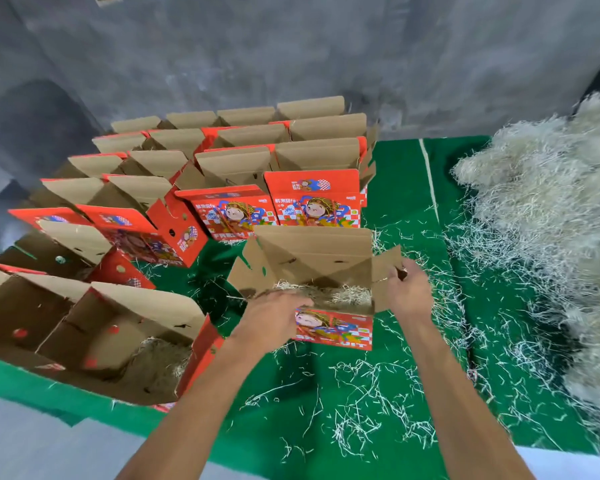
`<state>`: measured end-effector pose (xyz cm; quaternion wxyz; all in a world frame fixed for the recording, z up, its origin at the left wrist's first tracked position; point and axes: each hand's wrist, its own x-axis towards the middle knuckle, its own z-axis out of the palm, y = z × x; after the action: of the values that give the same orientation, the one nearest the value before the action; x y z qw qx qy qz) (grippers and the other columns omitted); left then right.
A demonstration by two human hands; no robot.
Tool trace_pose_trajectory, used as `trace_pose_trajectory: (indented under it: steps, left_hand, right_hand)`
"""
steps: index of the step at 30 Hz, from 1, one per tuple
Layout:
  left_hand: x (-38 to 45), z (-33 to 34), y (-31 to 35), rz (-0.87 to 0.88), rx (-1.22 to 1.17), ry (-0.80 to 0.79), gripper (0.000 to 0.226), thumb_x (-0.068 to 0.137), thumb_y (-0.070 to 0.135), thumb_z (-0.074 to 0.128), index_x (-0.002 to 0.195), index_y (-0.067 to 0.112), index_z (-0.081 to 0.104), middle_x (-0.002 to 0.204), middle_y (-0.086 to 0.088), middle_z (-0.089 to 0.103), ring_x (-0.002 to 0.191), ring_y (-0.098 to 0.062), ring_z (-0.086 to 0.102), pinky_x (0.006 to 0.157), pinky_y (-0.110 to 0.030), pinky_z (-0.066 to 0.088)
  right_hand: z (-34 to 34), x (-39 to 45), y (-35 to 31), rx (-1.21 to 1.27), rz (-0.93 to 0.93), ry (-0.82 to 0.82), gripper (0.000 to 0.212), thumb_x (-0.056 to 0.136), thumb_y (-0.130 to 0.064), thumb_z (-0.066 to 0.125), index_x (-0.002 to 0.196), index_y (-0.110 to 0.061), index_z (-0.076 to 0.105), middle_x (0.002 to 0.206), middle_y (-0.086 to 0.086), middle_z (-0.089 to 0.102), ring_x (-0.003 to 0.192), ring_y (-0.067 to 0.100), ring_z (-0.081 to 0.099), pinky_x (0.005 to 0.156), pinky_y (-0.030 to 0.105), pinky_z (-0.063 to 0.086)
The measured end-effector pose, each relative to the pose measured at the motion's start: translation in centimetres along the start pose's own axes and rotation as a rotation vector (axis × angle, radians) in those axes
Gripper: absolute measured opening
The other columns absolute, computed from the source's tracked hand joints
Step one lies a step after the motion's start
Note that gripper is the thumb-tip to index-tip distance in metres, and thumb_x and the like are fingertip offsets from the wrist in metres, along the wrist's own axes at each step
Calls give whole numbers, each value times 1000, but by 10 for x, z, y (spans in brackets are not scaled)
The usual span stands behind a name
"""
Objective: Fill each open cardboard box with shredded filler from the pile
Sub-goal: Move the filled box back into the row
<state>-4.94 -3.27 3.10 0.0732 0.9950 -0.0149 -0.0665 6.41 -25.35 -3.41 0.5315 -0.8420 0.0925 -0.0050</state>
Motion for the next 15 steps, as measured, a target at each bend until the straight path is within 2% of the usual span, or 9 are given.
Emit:
trace_pose_trajectory:
  steps: [3,6,9,12,15]
  left_hand:
    - [3,-11,-11,-68,-30,-44,51,88,4,49,119,40,67,121,10,69,98,-14,66,99,-38,49]
    - [1,-17,-25,-121,-77,-65,46,88,7,50,115,39,69,116,7,71,89,-14,67,98,-36,50]
    - [-3,-22,-48,-135,-103,-106,43,87,9,52,113,38,70,109,10,71,94,-15,65,95,-38,51]
    - [-9,-28,-80,-145,-117,-110,41,88,10,54,115,37,70,117,13,66,109,-13,59,104,-42,44]
    - [-14,-37,-115,-196,-99,-77,43,85,10,52,113,36,72,121,14,66,115,-14,57,106,-40,41]
  right_hand:
    - [24,-13,-18,-79,-33,-100,8,100,-18,54,104,-11,55,84,4,67,69,22,67,61,38,59]
    - [52,-26,-31,-85,-23,-202,8,98,-15,56,104,-13,52,83,1,66,68,16,66,61,37,60]
    - [83,-36,-45,-97,-42,-254,8,98,-17,54,104,-13,51,84,0,66,69,17,66,60,35,57]
    - [116,-44,-62,-119,-60,-311,10,98,-22,55,102,-15,49,84,0,66,65,11,62,48,23,42]
    - [150,-51,-83,-126,-41,-386,17,97,-28,55,107,-15,50,84,-4,62,68,9,61,45,20,38]
